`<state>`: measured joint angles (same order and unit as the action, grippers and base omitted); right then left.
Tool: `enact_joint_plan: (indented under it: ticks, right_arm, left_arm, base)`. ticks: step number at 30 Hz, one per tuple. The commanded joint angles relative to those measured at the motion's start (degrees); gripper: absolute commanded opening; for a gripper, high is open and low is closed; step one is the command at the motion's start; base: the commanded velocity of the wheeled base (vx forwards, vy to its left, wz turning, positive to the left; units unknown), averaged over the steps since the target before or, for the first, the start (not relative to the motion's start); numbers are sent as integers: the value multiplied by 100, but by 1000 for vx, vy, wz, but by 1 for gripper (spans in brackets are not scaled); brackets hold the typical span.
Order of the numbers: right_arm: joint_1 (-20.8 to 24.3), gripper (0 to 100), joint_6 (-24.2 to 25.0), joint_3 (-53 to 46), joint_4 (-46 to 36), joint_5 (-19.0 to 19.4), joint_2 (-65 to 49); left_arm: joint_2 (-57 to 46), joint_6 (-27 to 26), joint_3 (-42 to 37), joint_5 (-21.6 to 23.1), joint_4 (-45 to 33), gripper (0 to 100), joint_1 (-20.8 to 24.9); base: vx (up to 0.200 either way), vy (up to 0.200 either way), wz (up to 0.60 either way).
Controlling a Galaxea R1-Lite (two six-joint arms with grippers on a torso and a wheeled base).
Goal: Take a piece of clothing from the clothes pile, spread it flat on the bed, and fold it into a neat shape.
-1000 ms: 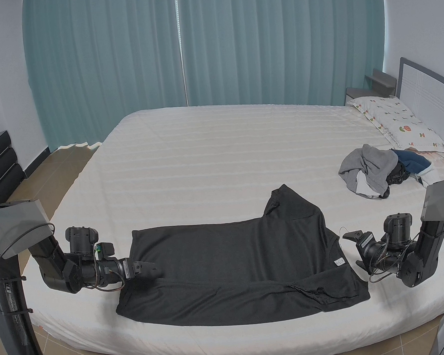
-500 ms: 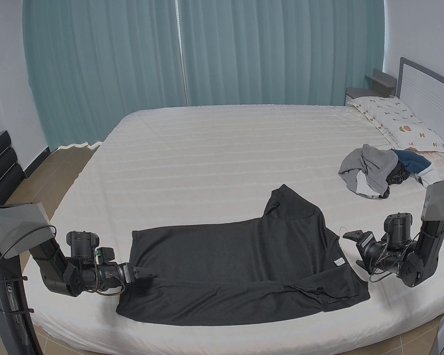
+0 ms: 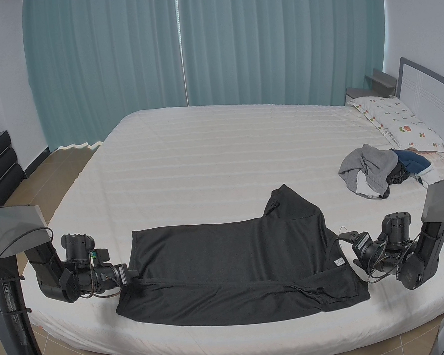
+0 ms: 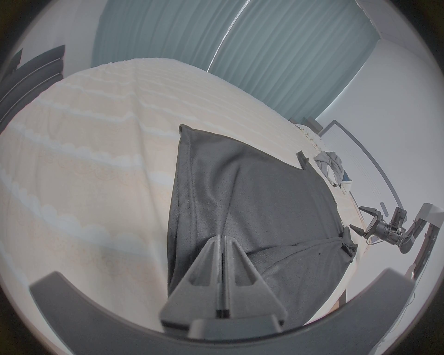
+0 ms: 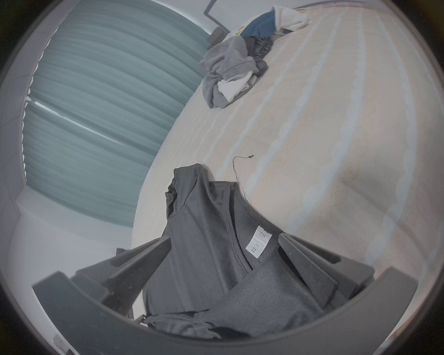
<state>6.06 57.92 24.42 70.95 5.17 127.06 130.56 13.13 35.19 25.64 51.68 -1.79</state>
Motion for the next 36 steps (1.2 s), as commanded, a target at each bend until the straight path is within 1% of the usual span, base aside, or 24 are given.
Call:
enact_joint_plan:
  ticks: [1,3,7,9,10,12,14,15,17,18,19,23,30,33,36]
  right_arm:
    - [106,100,-202,-69,-2,-16,-94]
    - [106,100,-299,-69,-11,-7,-103]
    - [115,100,-773,-69,-11,-7,-103]
    - [115,100,-870,-69,-11,2,-94]
    - [115,100,-1090,-78,-11,54,-41]
    - [115,100,-1204,-78,-11,81,-6]
    - [71,100,-1591,-69,-2,309,108]
    - [71,100,-1591,-69,-2,309,108]
    - [9,100,-2039,-60,-11,696,161]
    - [9,100,-2039,-60,-11,696,161]
    - [-52,100,-2294,-25,-11,907,266]
    - [-122,100,-2680,-34,-11,1118,416]
    - [-237,100,-3111,2,112,1294,671]
    - [-246,100,-3146,-25,508,1355,794]
    - [-254,100,-3155,-78,683,1364,838]
  left_arm:
    - [-180,14,-162,-6,123,0,-5]
    - [-180,14,-162,-6,141,0,-5]
    - [-198,23,-153,-6,150,0,-41]
    - [-215,23,-153,-6,150,0,-58]
    - [-286,32,-171,-6,150,0,-76]
    - [-321,32,-180,-6,150,0,-84]
    - [-417,32,-259,-6,150,0,-84]
    - [-417,32,-259,-6,150,0,-84]
    - [-532,32,-294,-6,141,0,-84]
    - [-532,32,-294,-6,141,0,-84]
    - [-602,41,-347,-6,150,0,-84]
    - [-725,41,-373,-6,132,0,-84]
    - [-795,137,-408,-6,115,0,-84]
    - [-804,137,-417,-6,115,0,-84]
    - [-787,137,-417,-6,106,0,-84]
  base:
    - [0,0,0]
    - [0,0,0]
    - [0,0,0]
    - [0,0,0]
    - [0,0,0]
    - [0,0,0]
    - [0,0,0]
    - [0,0,0]
    - [0,0,0]
    - [0,0,0]
    - [0,0,0]
    - [0,0,0]
    - [0,0,0]
    - [0,0,0]
    - [0,0,0]
